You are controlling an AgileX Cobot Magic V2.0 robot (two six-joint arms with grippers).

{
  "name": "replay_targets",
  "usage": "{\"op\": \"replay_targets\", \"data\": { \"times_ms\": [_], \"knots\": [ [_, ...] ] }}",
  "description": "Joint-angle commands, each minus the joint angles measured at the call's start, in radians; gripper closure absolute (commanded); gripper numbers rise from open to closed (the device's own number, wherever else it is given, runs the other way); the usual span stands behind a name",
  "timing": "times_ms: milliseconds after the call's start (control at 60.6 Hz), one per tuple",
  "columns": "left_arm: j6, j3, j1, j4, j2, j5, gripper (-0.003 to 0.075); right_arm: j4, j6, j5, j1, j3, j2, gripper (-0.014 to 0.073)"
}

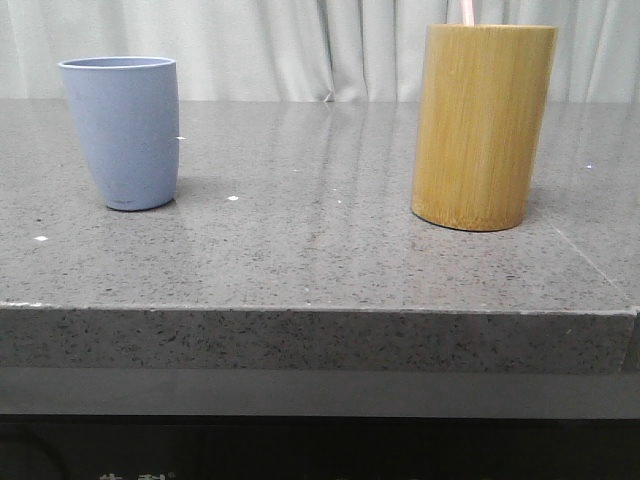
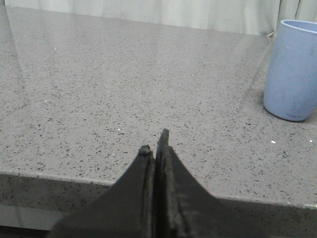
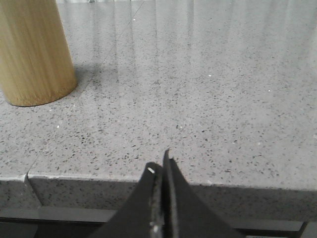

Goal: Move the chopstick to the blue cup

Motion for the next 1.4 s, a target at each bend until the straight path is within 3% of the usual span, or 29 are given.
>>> {"op": "replay_targets", "data": {
  "times_ms": [0,644,958,1172,1288,1387],
  "knots": [
    [-0.008,0.009,0.002,-0.012,-0.023,-0.077,0.0739,-0.004,-0.002,-0.077,-0.007,-0.005,-0.021,0.068],
    [-0.008,0.009,0.002,-0.012,-0.023,-0.086,0.0739,-0.004,-0.002,-0.092,-0.007,-0.005,-0.021,0.068],
    [-0.023,-0.063,0.0,-0.07,-0.023,-0.348,0.0739,0.005,-0.002,-0.147,-0.007,-0.08,-0.021,0.068],
    [-0.028,-0.383,0.0,-0.035,0.091,-0.118,0.0739,0.011,-0.002,-0.036,-0.007,-0.325,0.044,0.068],
    [-0.028,-0.56,0.0,0.018,0.26,0.027,0.0739,0.019,-0.002,0.03,-0.007,-0.48,0.182,0.068],
    [-0.028,-0.665,0.0,0.018,0.41,0.056,0.0739,0.042,-0.002,0.052,-0.007,-0.597,0.319,0.068]
  ]
}}
